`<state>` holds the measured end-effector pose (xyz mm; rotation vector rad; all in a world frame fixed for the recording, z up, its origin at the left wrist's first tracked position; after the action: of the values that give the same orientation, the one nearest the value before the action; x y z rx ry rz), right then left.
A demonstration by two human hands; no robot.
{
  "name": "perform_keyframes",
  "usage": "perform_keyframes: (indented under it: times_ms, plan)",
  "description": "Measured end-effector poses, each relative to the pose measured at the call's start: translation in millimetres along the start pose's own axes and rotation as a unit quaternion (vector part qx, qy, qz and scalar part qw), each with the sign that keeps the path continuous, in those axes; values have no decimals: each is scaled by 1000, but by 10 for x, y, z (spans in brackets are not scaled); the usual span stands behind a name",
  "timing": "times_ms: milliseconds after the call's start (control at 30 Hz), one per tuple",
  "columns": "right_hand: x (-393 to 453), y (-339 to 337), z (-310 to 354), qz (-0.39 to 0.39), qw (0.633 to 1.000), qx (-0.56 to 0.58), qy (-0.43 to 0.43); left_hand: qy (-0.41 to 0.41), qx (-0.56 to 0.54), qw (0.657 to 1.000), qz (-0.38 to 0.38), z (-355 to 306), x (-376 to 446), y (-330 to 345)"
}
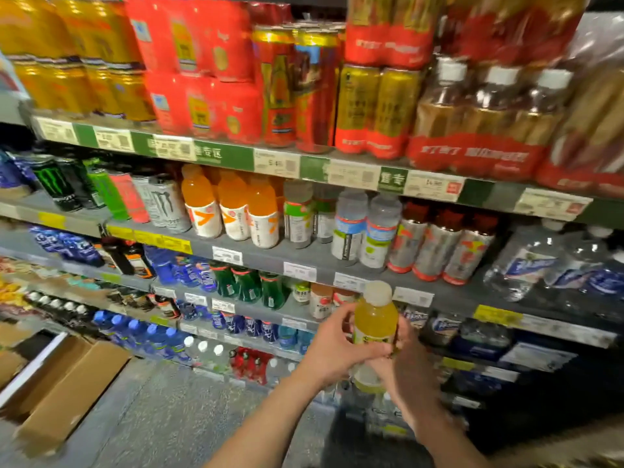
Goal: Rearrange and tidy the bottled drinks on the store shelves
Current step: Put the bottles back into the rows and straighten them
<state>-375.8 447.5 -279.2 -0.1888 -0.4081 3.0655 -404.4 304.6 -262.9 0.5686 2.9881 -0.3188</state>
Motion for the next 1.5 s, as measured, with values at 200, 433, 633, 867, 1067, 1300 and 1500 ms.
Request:
perform_keyframes:
  times_ms: [200, 433, 633, 867, 1067, 1300, 1500]
  plan:
    - [16, 756, 118, 50, 999, -20, -4, 6, -6, 999, -40, 260, -140, -704]
    - [133, 1237, -94, 110, 990, -83, 39, -32, -55, 992, -107, 544, -185, -1071]
    - [368, 1639, -329, 113, 986, -87, 92, -97, -38, 989, -109, 972, -125, -1248]
    - [741, 1936, -783, 228, 960, 44, 155, -148, -76, 979, -118, 1651, 57, -1490]
    - [1192, 1717, -1352, -16, 972, 31, 230, -206, -205, 952, -94, 2269, 270, -1793]
    - [1588, 1969, -1401, -219, 963, -132, 84, -195, -204, 956, -82, 2648, 421, -2017]
    - [2012, 2570, -1389, -216, 970, -113, 12, -177, -132, 970, -98, 2844, 506, -2028]
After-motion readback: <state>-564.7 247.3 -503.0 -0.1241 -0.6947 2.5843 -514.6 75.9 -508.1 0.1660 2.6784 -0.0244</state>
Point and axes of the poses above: each hand's wrist, its own x-axis towards the middle knuckle, its own y-axis out of the palm, z = x × y, the point moved 4 cm from there along x, towards the middle knuckle, and after that the axes turned 7 degrees about z, right-handed, at the moved point
